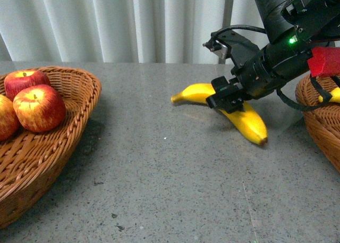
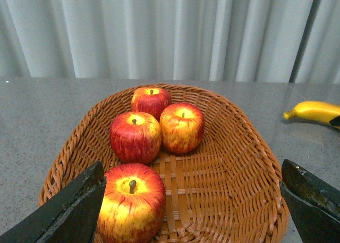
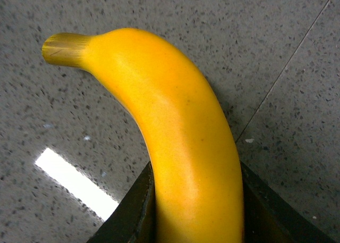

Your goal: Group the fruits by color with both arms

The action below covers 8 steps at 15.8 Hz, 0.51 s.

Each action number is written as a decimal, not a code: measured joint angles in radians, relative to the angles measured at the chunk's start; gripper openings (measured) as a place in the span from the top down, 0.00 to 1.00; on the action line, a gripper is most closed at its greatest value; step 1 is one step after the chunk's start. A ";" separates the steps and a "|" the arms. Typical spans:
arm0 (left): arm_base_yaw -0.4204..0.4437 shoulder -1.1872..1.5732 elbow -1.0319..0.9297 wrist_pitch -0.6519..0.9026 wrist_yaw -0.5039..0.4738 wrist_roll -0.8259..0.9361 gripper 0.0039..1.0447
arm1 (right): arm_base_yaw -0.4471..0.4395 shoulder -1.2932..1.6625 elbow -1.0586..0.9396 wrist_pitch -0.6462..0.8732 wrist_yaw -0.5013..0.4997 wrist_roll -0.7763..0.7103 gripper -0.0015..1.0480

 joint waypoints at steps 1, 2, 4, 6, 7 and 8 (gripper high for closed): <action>0.000 0.000 0.000 0.000 0.000 0.000 0.06 | -0.001 -0.015 -0.019 0.038 -0.035 0.036 0.67; 0.000 0.000 0.000 0.000 0.000 0.000 0.06 | -0.009 -0.040 -0.035 0.049 -0.067 0.072 0.67; 0.000 0.000 0.000 0.000 0.000 0.000 0.06 | -0.029 -0.112 -0.061 0.103 -0.128 0.143 0.67; 0.000 0.000 0.000 0.000 0.000 0.000 0.06 | -0.085 -0.205 -0.088 0.154 -0.183 0.217 0.67; 0.000 0.000 0.000 0.000 0.000 0.000 0.06 | -0.127 -0.254 -0.114 0.160 -0.201 0.234 0.67; 0.000 0.000 0.000 0.000 0.000 0.000 0.06 | -0.172 -0.294 -0.134 0.130 -0.201 0.239 0.67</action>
